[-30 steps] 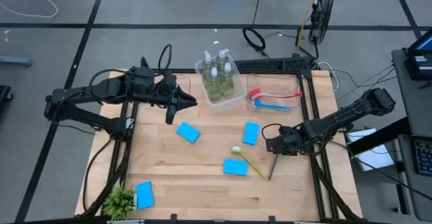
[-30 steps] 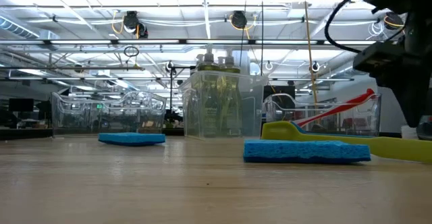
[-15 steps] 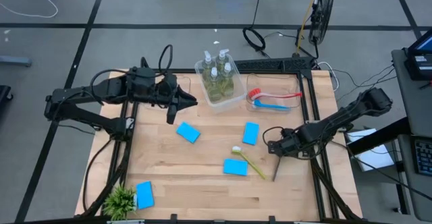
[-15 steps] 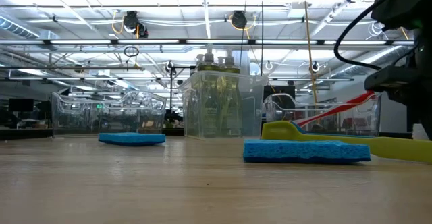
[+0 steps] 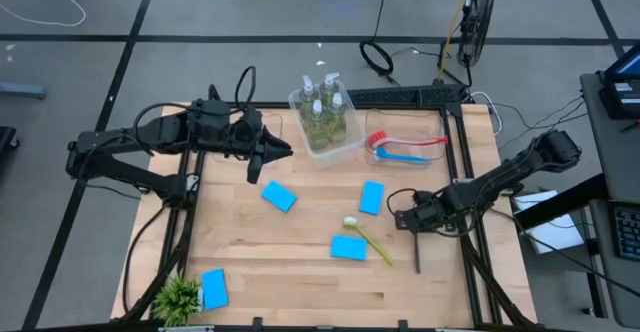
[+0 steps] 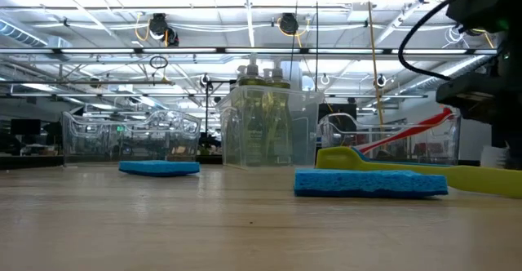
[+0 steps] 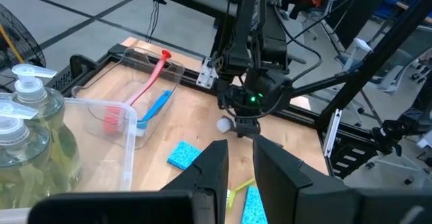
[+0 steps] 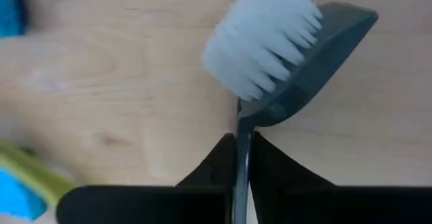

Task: Pick & Place Kitchen Sink Supplies
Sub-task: Put the gray dish brush into the right transparent bin

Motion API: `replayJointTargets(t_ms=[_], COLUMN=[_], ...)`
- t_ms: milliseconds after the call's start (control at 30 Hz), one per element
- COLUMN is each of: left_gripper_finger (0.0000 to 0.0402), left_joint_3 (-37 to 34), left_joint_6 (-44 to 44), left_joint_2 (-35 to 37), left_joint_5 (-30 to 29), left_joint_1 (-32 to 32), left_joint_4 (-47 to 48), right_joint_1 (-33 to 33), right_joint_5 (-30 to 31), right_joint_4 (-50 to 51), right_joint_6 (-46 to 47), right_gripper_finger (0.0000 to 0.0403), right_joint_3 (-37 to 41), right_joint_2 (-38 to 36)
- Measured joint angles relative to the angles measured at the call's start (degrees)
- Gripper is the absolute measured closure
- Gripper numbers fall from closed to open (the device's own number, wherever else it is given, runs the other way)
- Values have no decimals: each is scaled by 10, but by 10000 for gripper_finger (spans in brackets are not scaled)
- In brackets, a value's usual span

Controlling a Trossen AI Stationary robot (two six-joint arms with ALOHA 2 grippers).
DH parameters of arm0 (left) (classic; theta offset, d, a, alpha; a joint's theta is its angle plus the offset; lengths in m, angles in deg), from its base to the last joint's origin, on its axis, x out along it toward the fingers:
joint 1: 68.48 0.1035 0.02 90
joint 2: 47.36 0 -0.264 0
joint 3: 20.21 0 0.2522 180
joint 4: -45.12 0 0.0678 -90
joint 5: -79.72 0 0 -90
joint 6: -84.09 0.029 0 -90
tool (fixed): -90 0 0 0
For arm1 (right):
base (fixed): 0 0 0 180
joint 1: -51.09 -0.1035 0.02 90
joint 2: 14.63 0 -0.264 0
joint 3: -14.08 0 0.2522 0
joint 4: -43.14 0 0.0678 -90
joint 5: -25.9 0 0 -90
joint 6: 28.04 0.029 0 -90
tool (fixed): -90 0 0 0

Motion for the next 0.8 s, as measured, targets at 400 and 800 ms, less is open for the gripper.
replayJointTargets(t_ms=[400,800], left_gripper_finger=[330,330], left_joint_3=[0,0], left_joint_6=[0,-6], left_joint_2=[0,0], left_joint_5=[0,0], left_joint_1=[0,0], left_joint_4=[-2,-7], right_joint_1=[0,0], right_joint_5=[97,112], right_joint_4=[-257,-635], right_joint_6=[-209,-668], right_gripper_finger=[393,393], right_joint_3=[0,0], right_joint_2=[-147,-258])
